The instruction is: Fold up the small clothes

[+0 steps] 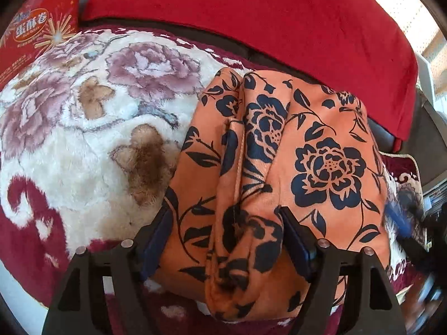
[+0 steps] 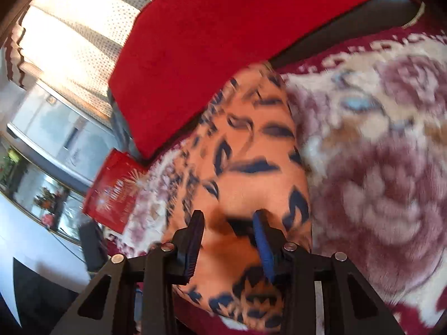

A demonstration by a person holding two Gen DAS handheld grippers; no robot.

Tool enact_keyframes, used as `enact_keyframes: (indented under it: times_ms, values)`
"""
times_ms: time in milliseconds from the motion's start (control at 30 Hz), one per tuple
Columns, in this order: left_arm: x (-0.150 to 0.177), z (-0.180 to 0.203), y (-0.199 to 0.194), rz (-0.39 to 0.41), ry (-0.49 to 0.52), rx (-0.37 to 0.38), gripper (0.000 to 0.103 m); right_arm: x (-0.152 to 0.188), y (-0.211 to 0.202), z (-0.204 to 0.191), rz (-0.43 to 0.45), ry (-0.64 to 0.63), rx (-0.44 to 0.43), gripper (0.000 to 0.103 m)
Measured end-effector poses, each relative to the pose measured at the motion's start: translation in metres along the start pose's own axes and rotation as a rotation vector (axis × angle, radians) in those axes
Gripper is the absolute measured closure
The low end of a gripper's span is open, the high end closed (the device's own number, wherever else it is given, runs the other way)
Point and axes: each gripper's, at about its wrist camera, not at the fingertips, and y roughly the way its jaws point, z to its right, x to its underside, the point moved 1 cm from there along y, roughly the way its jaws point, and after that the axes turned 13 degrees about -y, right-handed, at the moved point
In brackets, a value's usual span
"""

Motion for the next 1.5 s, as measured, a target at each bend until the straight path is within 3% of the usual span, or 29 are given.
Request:
enact_keyframes:
  times_ms: [100,167,267,333,433,500,567,633,667,767,833,900,1033,1133,1233,1300,1367,1400,1500]
  values:
    - [0.003,0.006,0.0,0.026,0.028,-0.023,0.023,-0.037,-0.002,-0.001,0.061,-0.009,0.031,0.063]
    - [0.003,0.01,0.002,0.033,0.042,-0.041,0.018,-0.061,0.015,-0.001,0.014,-0.016,0.039,0.063]
    - [0.004,0.01,0.006,0.027,0.033,-0.051,0.008,-0.088,0.064,0.009,-0.08,-0.029,0.17,0.064]
    - [0.004,0.007,0.009,0.021,0.019,-0.075,0.0,-0.088,0.107,0.028,-0.207,-0.033,0.23,0.063]
    - [0.001,-0.008,0.011,-0.043,-0.076,-0.011,0.0,-0.094,0.113,0.034,-0.205,-0.015,0.247,0.063]
    - [-0.002,-0.009,0.001,-0.036,-0.054,-0.022,0.0,-0.099,0.107,0.019,-0.196,-0.09,0.281,0.062]
    - [0.0,-0.006,-0.016,0.042,-0.004,-0.054,0.0,-0.106,0.106,-0.01,-0.145,-0.161,0.261,0.062]
    - [0.002,-0.005,-0.03,0.102,0.024,-0.076,0.0,-0.106,0.102,-0.041,-0.133,-0.221,0.149,0.062]
    - [0.002,-0.005,-0.032,0.115,0.027,-0.089,0.0,-0.104,0.106,-0.054,-0.144,-0.261,0.134,0.062]
    - [0.004,-0.006,-0.021,0.081,0.048,-0.136,0.0,-0.098,0.146,-0.081,-0.244,-0.336,0.13,0.062]
    - [0.005,-0.008,-0.007,0.033,0.053,-0.16,0.0,-0.087,0.185,-0.068,-0.36,-0.313,0.183,0.063]
    - [0.002,-0.014,-0.01,0.022,0.022,-0.137,0.0,-0.082,0.198,-0.058,-0.375,-0.316,0.194,0.065]
    - [0.002,-0.012,-0.021,0.041,0.027,-0.11,0.0,-0.092,0.172,-0.066,-0.307,-0.253,0.145,0.065]
    - [0.007,-0.01,-0.043,0.099,0.039,-0.085,0.0,-0.088,0.113,-0.069,-0.19,-0.236,0.096,0.062]
    - [0.005,-0.008,-0.045,0.134,0.036,-0.064,0.0,-0.071,0.051,-0.064,-0.104,-0.248,0.117,0.06]
    - [0.008,-0.004,-0.033,0.097,0.064,-0.119,0.0,-0.054,0.033,-0.057,-0.1,-0.271,0.142,0.059]
    - [0.014,0.001,-0.014,0.022,0.087,-0.164,0.0,-0.023,0.028,-0.039,-0.161,-0.242,0.153,0.059]
    - [0.016,0.001,-0.013,0.027,0.074,-0.16,0.0,-0.011,0.029,-0.033,-0.182,-0.24,0.151,0.058]
    - [0.018,0.009,-0.025,0.091,0.116,-0.201,0.0,0.008,0.016,-0.035,-0.108,-0.285,0.169,0.059]
